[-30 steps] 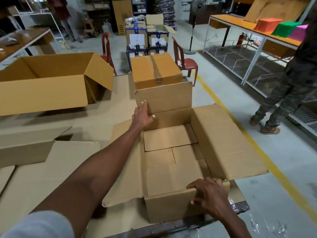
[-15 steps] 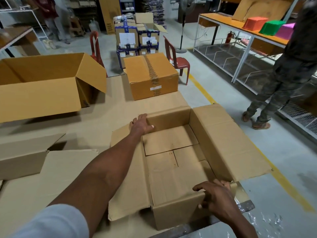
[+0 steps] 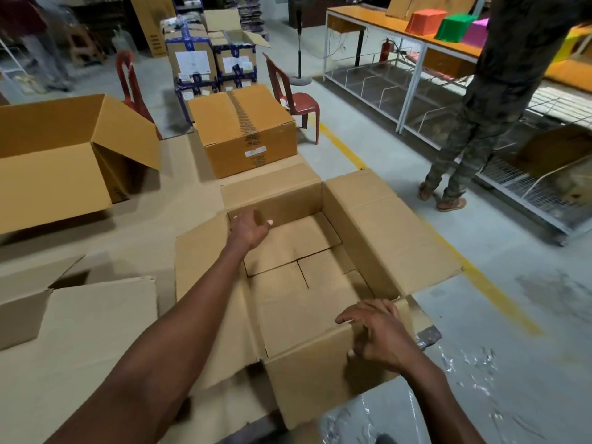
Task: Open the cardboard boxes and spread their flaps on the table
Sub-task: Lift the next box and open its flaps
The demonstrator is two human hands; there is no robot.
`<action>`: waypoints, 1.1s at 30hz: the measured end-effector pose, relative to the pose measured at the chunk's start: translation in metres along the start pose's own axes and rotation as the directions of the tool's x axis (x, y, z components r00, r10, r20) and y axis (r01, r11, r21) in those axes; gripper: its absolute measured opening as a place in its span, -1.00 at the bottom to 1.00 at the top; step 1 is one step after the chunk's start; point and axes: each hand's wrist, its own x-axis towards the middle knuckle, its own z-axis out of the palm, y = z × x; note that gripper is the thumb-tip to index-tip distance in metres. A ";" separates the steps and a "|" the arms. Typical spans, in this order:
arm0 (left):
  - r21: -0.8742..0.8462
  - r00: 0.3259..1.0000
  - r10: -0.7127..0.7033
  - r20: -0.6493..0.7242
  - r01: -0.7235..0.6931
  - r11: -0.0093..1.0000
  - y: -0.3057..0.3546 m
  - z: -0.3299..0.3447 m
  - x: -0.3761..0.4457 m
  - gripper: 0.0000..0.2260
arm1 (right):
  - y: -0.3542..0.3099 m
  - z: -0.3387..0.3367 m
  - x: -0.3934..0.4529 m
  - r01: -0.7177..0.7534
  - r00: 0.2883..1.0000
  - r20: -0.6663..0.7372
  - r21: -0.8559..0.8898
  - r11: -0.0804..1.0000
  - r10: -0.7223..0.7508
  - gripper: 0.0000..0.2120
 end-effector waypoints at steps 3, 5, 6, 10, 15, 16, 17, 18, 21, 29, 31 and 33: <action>-0.117 0.993 0.107 0.039 -0.102 0.988 0.032 0.013 -0.048 -0.58 | 0.012 -0.003 -0.007 0.063 0.998 0.005 0.077 0.995 -0.064 -0.47; -0.196 0.986 0.160 0.051 -0.147 0.970 0.057 0.029 -0.088 -0.67 | 0.022 -0.005 -0.012 0.133 0.988 -0.106 0.239 0.962 -0.110 -0.63; -0.223 0.980 0.190 0.058 -0.173 0.959 0.071 0.039 -0.106 -0.71 | 0.028 -0.008 -0.014 0.154 0.980 -0.173 0.342 0.927 -0.099 -0.70; -0.395 0.956 0.281 0.077 -0.230 0.889 0.142 0.082 -0.165 -0.82 | 0.060 -0.039 -0.020 0.182 0.950 -0.313 0.534 0.826 -0.007 -0.82; -0.482 0.966 0.251 -0.067 -0.252 0.839 0.216 0.133 -0.188 -0.84 | 0.120 -0.095 -0.032 0.168 0.936 -0.338 0.672 0.722 0.097 -0.77; -0.500 0.970 0.225 -0.095 -0.242 0.832 0.225 0.145 -0.192 -0.84 | 0.134 -0.105 -0.035 0.164 0.932 -0.341 0.702 0.693 0.124 -0.74; -0.519 0.973 0.194 -0.122 -0.229 0.823 0.236 0.157 -0.197 -0.85 | 0.146 -0.115 -0.037 0.162 0.929 -0.340 0.732 0.661 0.149 -0.72; -0.534 0.977 0.164 -0.139 -0.213 0.818 0.246 0.168 -0.201 -0.87 | 0.158 -0.124 -0.039 0.150 0.929 -0.328 0.761 0.631 0.174 -0.71; -0.567 0.983 0.113 -0.145 -0.176 0.805 0.272 0.197 -0.215 -0.89 | 0.192 -0.151 -0.041 0.116 0.937 -0.283 0.805 0.581 0.206 -0.71; -0.524 0.982 0.088 -0.165 -0.163 0.836 0.320 0.212 -0.178 -0.89 | 0.264 -0.202 0.020 0.105 0.935 -0.264 0.845 0.525 0.237 -0.83; -0.521 0.979 0.045 -0.198 -0.144 0.841 0.324 0.212 -0.153 -0.88 | 0.276 -0.210 0.050 0.082 0.959 -0.212 0.842 0.533 0.188 -0.83; -0.529 0.972 0.005 -0.236 -0.133 0.838 0.327 0.215 -0.127 -0.87 | 0.287 -0.216 0.084 0.064 0.974 -0.171 0.836 0.545 0.148 -0.84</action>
